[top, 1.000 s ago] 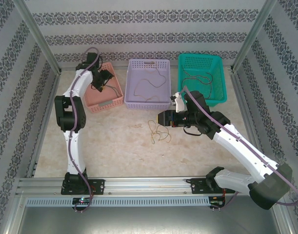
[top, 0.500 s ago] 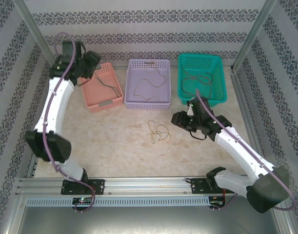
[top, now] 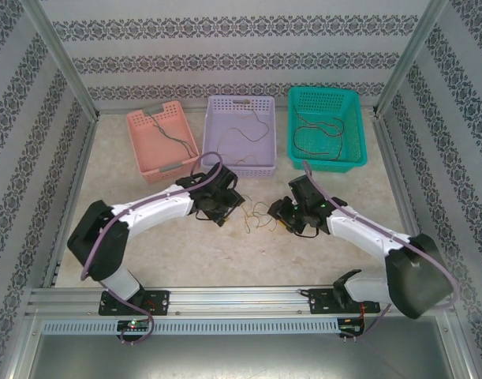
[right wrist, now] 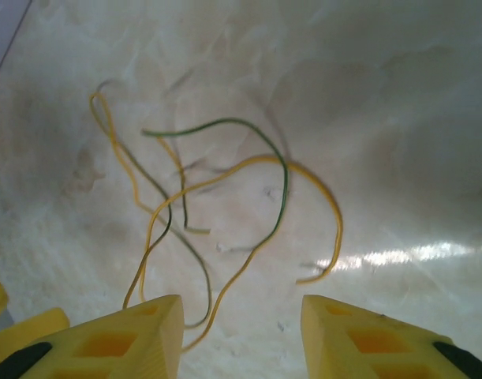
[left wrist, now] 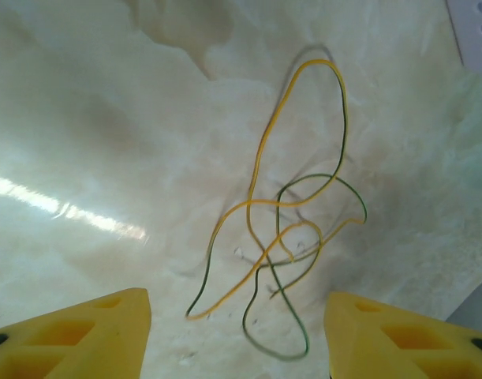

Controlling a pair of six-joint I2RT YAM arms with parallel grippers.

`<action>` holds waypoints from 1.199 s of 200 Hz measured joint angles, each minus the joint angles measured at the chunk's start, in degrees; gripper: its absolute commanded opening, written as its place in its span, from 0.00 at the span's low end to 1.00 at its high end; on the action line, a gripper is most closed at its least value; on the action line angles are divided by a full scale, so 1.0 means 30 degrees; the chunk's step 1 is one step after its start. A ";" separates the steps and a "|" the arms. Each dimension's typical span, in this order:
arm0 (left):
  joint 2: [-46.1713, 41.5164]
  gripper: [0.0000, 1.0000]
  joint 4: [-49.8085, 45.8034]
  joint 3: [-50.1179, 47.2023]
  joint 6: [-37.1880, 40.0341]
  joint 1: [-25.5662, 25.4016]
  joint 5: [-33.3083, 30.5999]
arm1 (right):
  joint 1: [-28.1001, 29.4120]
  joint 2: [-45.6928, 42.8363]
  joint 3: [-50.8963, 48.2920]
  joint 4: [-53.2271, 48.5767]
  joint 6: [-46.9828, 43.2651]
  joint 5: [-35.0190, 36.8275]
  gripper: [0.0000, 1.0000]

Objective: Untangle the cables

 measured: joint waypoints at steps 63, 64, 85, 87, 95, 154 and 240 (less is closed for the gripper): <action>-0.0386 0.43 -0.0699 0.0838 0.2499 0.0000 -0.0882 | 0.0481 0.0444 0.2849 -0.2754 -0.3912 0.1239 0.33; -0.0401 0.43 -0.0721 0.0852 0.2543 0.0000 -0.0882 | 0.0495 0.0408 0.2812 -0.2761 -0.3912 0.1246 0.33; -0.0510 0.39 -0.1144 0.1530 0.3927 0.0000 -0.1078 | 0.0823 0.0153 0.2215 -0.3905 -0.4539 0.1953 0.33; -0.0510 0.39 -0.1166 0.1596 0.4065 0.0000 -0.1100 | 0.0831 0.0204 0.2215 -0.4000 -0.4692 0.2025 0.33; -0.0510 0.37 -0.1260 0.1807 0.4503 0.0000 -0.1129 | 0.0947 0.0372 0.2222 -0.4153 -0.5180 0.2339 0.34; -0.0408 0.35 -0.1494 0.1851 0.5814 0.0000 -0.1013 | 0.1282 0.4277 0.5173 -0.3876 -1.3478 0.3075 0.44; -0.1712 0.34 -0.1902 0.0780 0.5887 0.0087 -0.1115 | 0.1326 0.8641 0.8051 -0.4167 -2.0043 0.3206 0.31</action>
